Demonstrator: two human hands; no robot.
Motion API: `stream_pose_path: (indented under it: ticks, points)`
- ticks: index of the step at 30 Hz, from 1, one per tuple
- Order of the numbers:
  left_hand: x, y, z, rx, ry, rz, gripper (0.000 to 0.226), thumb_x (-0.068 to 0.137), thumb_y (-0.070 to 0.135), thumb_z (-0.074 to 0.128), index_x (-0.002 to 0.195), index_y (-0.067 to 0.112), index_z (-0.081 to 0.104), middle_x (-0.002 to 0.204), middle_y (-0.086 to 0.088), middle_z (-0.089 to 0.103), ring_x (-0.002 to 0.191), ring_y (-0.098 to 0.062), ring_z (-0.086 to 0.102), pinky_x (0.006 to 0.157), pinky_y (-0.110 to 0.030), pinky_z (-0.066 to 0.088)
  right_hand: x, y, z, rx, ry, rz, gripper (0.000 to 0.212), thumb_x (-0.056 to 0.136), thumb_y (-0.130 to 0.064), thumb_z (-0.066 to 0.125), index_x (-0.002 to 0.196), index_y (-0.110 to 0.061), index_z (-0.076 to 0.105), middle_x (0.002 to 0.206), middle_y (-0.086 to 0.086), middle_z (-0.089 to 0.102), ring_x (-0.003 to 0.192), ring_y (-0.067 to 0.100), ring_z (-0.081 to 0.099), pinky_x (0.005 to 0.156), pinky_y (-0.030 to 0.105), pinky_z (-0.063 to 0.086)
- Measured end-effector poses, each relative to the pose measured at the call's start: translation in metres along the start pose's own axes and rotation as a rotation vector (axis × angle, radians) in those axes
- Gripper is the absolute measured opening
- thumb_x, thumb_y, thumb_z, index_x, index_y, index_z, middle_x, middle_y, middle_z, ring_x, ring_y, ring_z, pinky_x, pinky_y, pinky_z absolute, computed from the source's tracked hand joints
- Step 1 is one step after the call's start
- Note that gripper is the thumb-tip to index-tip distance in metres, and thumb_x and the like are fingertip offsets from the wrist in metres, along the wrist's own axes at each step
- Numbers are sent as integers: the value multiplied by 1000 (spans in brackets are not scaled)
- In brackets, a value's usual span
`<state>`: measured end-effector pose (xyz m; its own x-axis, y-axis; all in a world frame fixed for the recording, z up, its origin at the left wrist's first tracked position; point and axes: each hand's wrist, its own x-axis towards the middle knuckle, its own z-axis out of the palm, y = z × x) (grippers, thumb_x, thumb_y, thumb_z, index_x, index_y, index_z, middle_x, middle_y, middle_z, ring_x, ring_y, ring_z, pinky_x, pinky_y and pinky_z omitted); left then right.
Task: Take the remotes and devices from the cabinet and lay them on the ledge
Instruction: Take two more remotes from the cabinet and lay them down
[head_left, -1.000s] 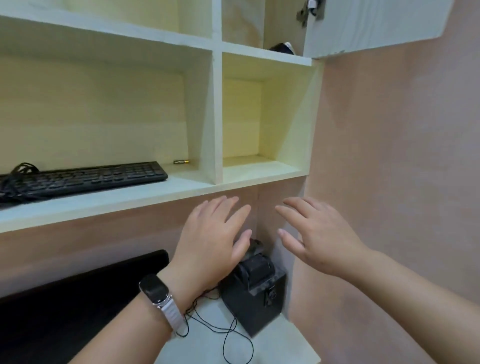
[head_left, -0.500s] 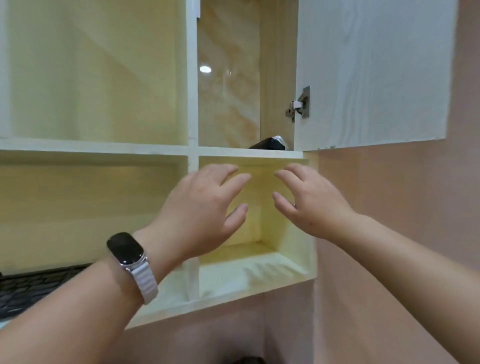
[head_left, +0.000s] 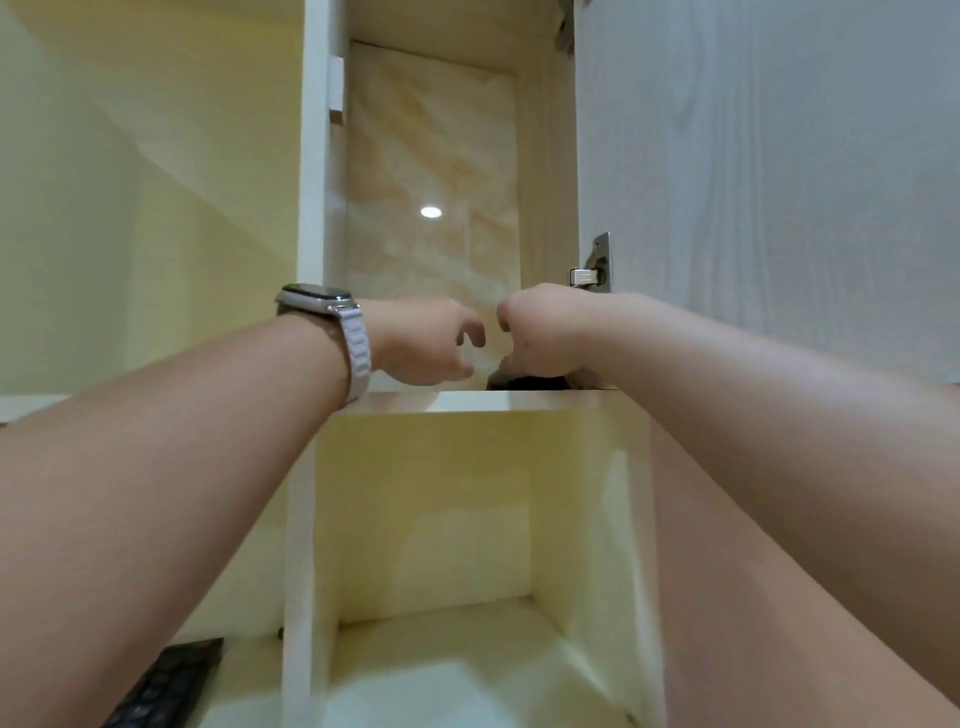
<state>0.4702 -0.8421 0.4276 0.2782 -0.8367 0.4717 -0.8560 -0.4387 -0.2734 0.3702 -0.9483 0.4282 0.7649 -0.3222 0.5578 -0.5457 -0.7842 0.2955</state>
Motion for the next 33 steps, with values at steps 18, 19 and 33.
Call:
stream_pose_path:
  ticks: [18,19,33]
  points:
    - [44,-6,14,-150,-28,-27,33,90,27,59,120,12,63,119,-6,66,104,-27,62,88,-36,51,19,-16,-1,-105,-201,37,35,97,-28,48,66,-11,43,66,4,47,68,27,51,64,33,41]
    - [41,-6,13,-181,-11,-36,31,88,27,60,114,11,65,114,-9,68,100,-29,64,86,-39,52,19,-17,-4,-26,-198,70,35,96,-28,49,65,-11,46,65,5,51,65,29,54,59,32,44]
    - [-24,24,14,-954,248,-207,22,95,38,55,84,20,50,92,-7,61,80,-21,60,78,-37,54,-46,-2,10,1335,310,304,16,91,-17,46,92,-10,61,79,8,64,63,23,65,55,34,61]
